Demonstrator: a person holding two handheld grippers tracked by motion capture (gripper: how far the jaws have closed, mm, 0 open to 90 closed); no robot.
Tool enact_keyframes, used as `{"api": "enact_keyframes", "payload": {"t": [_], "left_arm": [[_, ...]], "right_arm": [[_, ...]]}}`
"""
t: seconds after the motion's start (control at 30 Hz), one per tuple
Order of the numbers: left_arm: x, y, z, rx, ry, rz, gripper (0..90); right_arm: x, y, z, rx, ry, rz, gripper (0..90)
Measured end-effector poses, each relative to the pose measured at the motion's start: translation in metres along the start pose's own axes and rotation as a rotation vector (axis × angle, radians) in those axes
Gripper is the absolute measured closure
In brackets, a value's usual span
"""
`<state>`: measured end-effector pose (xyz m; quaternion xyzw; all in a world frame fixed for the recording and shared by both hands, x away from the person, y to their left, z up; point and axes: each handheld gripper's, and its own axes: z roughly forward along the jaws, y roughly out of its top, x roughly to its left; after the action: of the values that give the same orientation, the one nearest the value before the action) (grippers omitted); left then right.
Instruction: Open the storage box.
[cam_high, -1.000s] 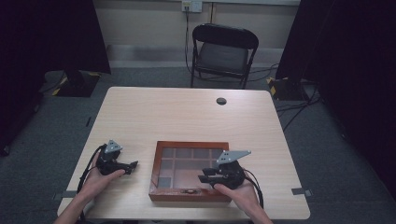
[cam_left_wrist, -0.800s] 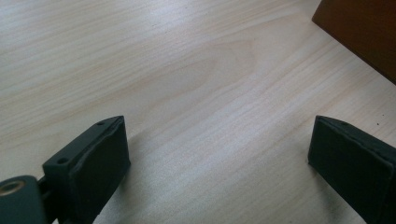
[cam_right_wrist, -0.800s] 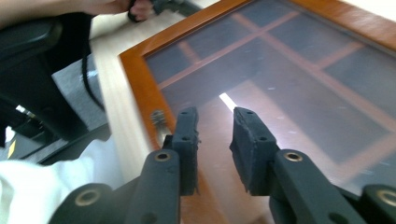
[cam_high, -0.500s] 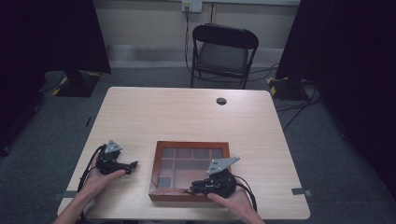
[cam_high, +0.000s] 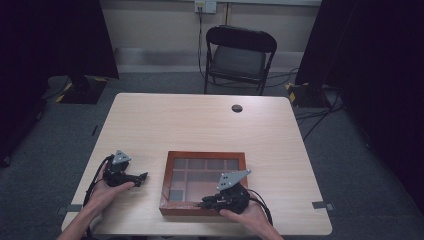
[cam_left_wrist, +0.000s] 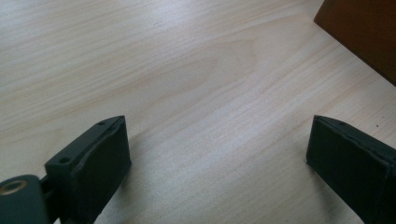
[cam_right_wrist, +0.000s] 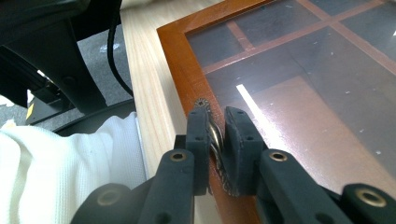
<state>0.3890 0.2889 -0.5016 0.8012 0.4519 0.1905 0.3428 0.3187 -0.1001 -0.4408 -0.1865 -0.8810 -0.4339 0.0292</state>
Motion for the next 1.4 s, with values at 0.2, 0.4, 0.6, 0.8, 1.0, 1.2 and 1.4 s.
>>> {"api": "enact_keyframes", "payload": {"t": [0.2,0.4,0.6,0.8,1.0,1.2,1.4], "left_arm": [[-0.006,0.000,-0.003,-0.001,-0.038,0.032,15.0],[-0.009,0.002,-0.006,0.003,-0.059,0.062,17.8],[-0.014,0.006,-0.012,-0.035,-0.088,0.064,17.6],[-0.026,0.011,-0.020,-0.085,-0.117,0.076,16.7],[-0.036,0.014,-0.026,-0.119,-0.186,0.057,16.2],[-0.044,0.017,-0.028,-0.132,-0.198,0.085,15.9],[-0.052,0.019,-0.031,-0.153,-0.222,0.113,15.9]], "right_arm": [[-0.002,0.003,0.000,0.017,0.015,-0.029,81.8],[-0.002,0.004,-0.001,0.031,0.014,-0.024,81.9],[-0.003,0.009,-0.007,-0.004,0.027,-0.025,82.1],[-0.003,0.016,-0.013,-0.012,0.038,-0.034,82.5],[-0.006,0.025,-0.021,-0.022,0.053,-0.034,82.5],[-0.005,0.032,-0.026,-0.021,0.046,-0.043,82.5],[-0.006,0.040,-0.031,-0.018,0.044,-0.033,82.4]]}}
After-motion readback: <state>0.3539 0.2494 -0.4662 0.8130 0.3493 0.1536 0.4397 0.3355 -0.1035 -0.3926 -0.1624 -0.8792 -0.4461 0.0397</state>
